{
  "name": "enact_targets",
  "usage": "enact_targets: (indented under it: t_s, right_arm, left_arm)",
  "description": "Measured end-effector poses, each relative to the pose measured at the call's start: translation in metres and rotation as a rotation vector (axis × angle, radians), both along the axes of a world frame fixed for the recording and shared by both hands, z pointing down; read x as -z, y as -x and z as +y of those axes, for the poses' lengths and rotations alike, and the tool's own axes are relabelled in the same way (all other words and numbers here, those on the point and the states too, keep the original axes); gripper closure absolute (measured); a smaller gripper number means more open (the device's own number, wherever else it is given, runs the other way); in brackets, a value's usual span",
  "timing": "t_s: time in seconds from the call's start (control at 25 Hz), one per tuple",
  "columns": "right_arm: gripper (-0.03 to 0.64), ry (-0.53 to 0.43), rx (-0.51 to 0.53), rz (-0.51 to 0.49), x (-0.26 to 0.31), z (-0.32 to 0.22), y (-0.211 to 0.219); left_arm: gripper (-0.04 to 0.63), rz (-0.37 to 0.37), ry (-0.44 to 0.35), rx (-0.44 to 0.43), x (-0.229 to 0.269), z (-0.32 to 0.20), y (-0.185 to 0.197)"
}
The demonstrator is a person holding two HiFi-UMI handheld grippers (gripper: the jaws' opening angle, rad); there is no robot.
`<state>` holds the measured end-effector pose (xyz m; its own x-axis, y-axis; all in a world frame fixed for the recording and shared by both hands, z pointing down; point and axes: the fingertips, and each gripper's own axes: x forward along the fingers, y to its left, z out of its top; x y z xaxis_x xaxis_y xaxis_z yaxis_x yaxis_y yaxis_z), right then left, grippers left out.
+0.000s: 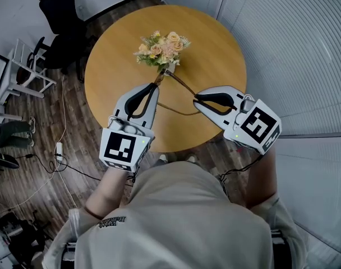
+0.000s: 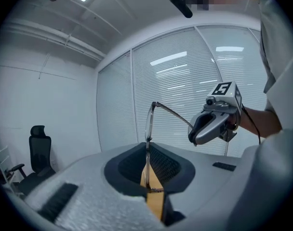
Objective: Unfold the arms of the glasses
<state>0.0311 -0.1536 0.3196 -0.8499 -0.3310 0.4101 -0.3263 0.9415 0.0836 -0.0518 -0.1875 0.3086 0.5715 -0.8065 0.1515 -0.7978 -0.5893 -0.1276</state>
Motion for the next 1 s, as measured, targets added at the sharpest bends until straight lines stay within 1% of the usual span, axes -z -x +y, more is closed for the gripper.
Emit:
enact_targets:
  t_s: [0.24, 0.4, 0.48, 0.68, 0.8, 0.88, 1.0]
  right_arm:
    - [0.568, -0.031, -0.009, -0.074, 0.013, 0.002, -0.014]
    - [0.569, -0.045, -0.024, -0.13, 0.026, 0.001, -0.017]
    - [0.569, -0.053, -0.028, -0.145, 0.031, 0.0, -0.016]
    - [0.569, -0.07, -0.041, -0.133, 0.035, 0.0, -0.015]
    - [0.568, -0.093, -0.02, -0.14, 0.037, 0.005, -0.01]
    - [0.566, -0.103, -0.001, -0.087, 0.03, 0.007, -0.006]
    - [0.566, -0.108, -0.029, -0.003, 0.015, 0.0, -0.007]
  left_arm:
    - [0.558, -0.046, -0.008, 0.002, -0.006, -0.001, -0.001]
    - [0.558, -0.111, -0.003, 0.008, -0.016, -0.003, 0.001]
    - [0.558, -0.126, 0.0, 0.002, -0.02, -0.002, 0.001]
    - [0.557, -0.115, 0.016, 0.0, -0.023, 0.002, 0.0]
    - [0.558, -0.122, 0.017, 0.0, -0.025, 0.001, -0.001]
    - [0.558, -0.123, 0.016, -0.002, -0.025, -0.001, 0.0]
    - [0.558, -0.122, 0.014, -0.005, -0.026, -0.002, -0.001]
